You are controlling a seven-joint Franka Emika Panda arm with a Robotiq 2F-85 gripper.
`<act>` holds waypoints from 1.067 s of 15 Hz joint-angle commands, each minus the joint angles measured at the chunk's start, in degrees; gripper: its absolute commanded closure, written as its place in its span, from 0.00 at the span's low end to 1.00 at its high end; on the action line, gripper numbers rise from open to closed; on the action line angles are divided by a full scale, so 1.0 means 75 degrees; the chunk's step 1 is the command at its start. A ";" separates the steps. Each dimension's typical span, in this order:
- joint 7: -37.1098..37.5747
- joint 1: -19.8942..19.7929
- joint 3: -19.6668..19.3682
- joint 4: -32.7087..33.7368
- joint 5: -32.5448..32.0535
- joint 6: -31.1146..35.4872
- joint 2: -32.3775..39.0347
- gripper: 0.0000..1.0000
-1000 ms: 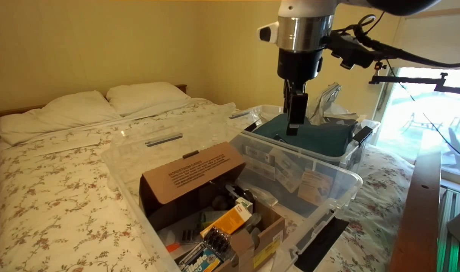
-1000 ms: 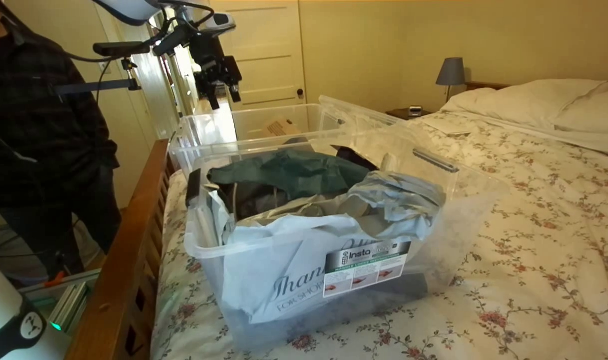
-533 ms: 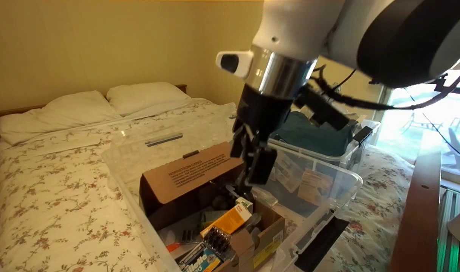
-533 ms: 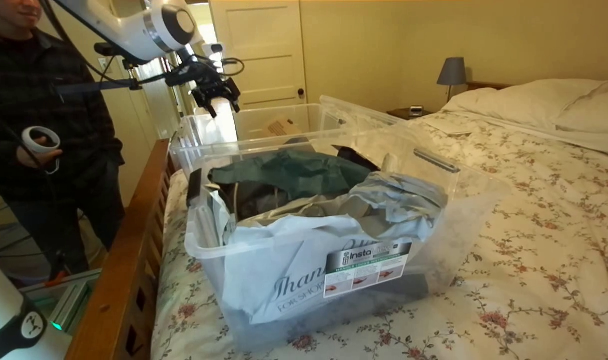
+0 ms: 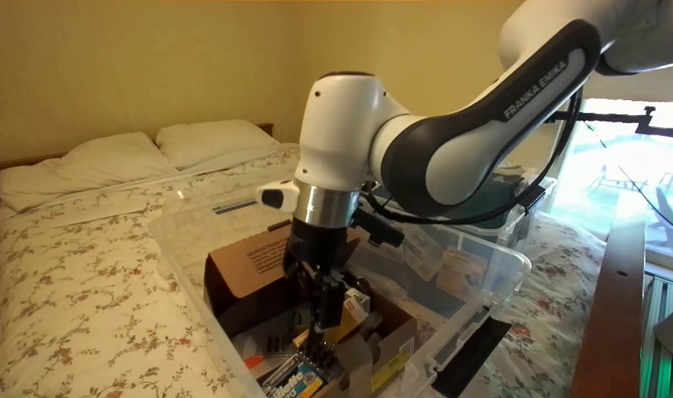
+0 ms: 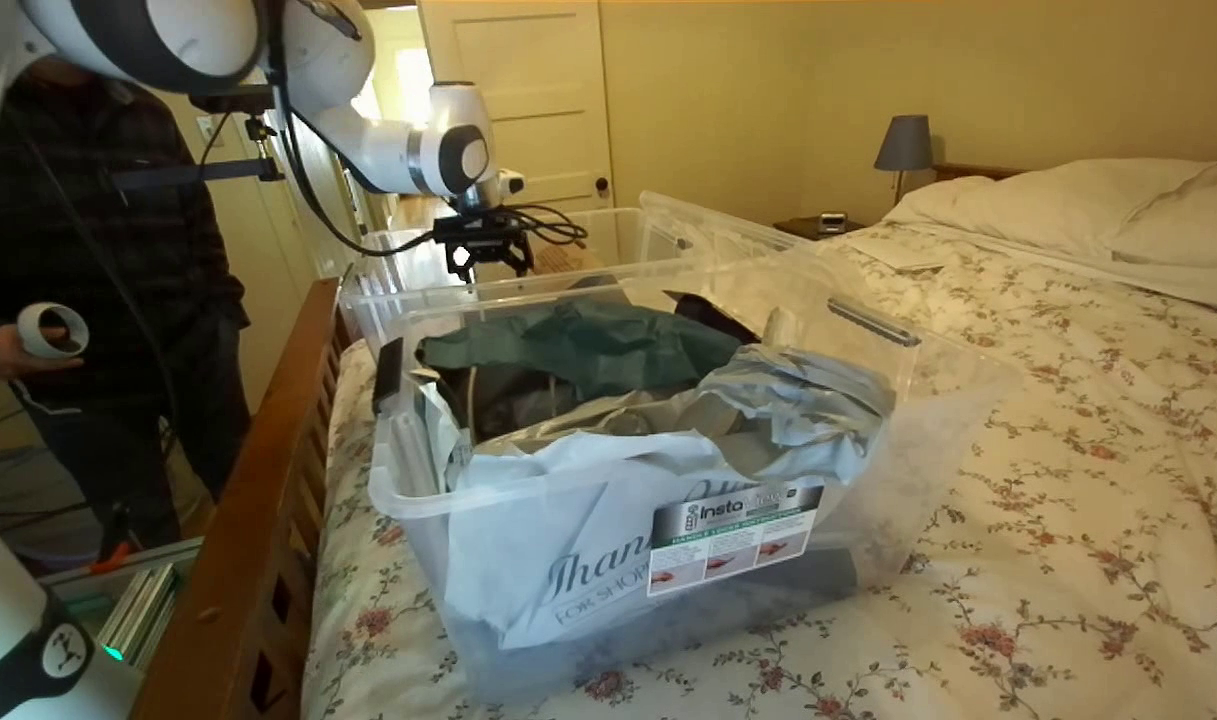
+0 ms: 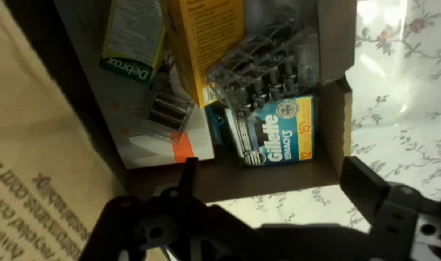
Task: Move two small, orange boxes to the storage bin on the right
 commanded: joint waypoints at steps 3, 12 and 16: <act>-0.1371 -0.0393 -0.0108 0.0569 0.0882 -0.2036 0.0044 0.00; -0.1277 -0.0249 -0.0561 0.0800 0.0606 -0.2496 0.0054 0.00; -0.1061 0.0091 -0.0901 0.0695 0.0135 -0.2376 0.0436 0.00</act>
